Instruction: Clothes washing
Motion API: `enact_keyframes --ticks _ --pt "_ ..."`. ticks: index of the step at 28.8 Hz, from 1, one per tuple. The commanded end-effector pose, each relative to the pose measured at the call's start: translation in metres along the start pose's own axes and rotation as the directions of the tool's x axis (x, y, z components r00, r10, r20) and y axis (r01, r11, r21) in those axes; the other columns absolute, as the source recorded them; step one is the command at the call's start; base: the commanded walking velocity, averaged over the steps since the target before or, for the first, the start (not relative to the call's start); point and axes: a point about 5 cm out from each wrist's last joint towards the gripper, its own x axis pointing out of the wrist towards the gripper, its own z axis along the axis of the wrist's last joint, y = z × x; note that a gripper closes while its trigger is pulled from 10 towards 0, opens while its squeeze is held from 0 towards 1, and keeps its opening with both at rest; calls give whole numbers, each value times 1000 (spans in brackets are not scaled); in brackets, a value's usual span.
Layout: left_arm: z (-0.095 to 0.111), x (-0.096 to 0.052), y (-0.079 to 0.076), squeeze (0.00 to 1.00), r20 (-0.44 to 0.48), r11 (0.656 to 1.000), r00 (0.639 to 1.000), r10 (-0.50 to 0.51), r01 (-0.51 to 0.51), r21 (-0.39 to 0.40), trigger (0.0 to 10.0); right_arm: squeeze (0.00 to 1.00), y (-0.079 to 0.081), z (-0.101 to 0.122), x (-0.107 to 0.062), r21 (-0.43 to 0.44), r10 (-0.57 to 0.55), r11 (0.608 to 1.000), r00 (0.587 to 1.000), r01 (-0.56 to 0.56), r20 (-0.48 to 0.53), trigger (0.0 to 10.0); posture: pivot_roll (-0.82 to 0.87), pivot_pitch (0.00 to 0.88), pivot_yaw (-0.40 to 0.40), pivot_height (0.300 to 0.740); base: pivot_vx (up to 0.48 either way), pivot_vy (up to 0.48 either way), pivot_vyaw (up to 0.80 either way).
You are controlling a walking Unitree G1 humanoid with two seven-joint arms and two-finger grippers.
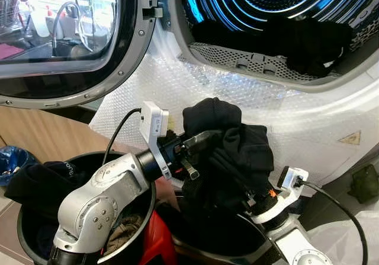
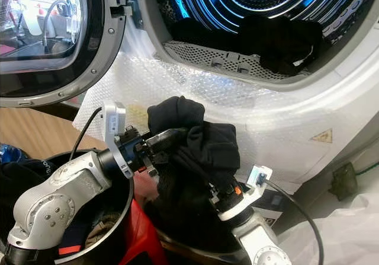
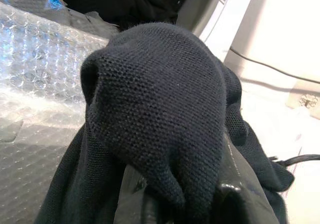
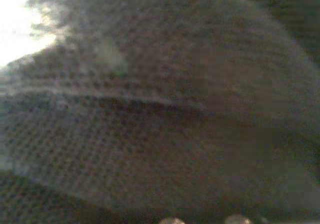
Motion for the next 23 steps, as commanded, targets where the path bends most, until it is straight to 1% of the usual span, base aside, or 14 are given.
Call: enact_keyframes --ticks 1,2,3,5,9,12,14,17,18,21,22,23 --pt "11 -8 10 0 40 993 995 88 -91 76 10000 0 11 5 -4 -18 89 996 996 -89 -4 0 2 78 -35 740 0 0 0" --pt "11 -8 11 278 42 992 994 96 -99 73 10000 0 11 3 -6 -19 84 996 996 -84 -22 0 0 77 -35 740 0 0 0" --pt "11 -9 11 1000 45 992 994 100 -103 68 10000 0 11 3 -6 -20 80 997 996 -81 -27 0 0 77 -35 740 0 0 0" --pt "12 -8 10 1000 51 994 995 89 -93 61 10000 0 7 4 -7 -32 55 998 998 -56 -25 0 -1 77 -35 740 0 0 0" --pt "14 -8 8 1000 56 996 996 69 -72 55 10000 0 5 4 -5 -42 39 998 999 -40 -21 0 1 78 -34 740 0 0 0" --pt "14 -11 3 1000 43 999 999 27 -29 44 10000 0 2 4 -3 -51 20 998 1000 -21 -16 0 3 77 -31 740 0 0 0" --pt "14 -13 0 1000 30 999 1000 2 -4 44 10000 0 -4 5 -1 -64 -15 998 1000 15 2 0 7 77 -29 740 0 0 0" --pt "15 -15 -2 1000 28 999 999 -15 14 37 10000 0 -8 9 2 -83 -38 996 999 40 29 0 11 76 -27 740 0 0 0" --pt "14 -15 -3 1000 26 999 999 -30 29 30 10000 0 -10 10 4 -87 -46 995 998 49 38 0 11 76 -27 740 0 0 0" --pt "14 -14 -6 1000 25 999 998 -50 50 21 10000 0 -11 8 10 -92 -37 995 999 40 32 0 11 77 -24 740 0 0 0" --pt "13 -12 -8 1000 27 998 998 -61 61 14 10000 0 -9 2 18 -84 -16 996 1000 17 17 0 11 76 -22 740 0 0 0" --pt "13 -11 -9 1000 29 998 997 -65 65 9 10000 0 -8 -2 23 -83 -7 997 1000 7 2 0 12 76 -22 740 0 0 0"
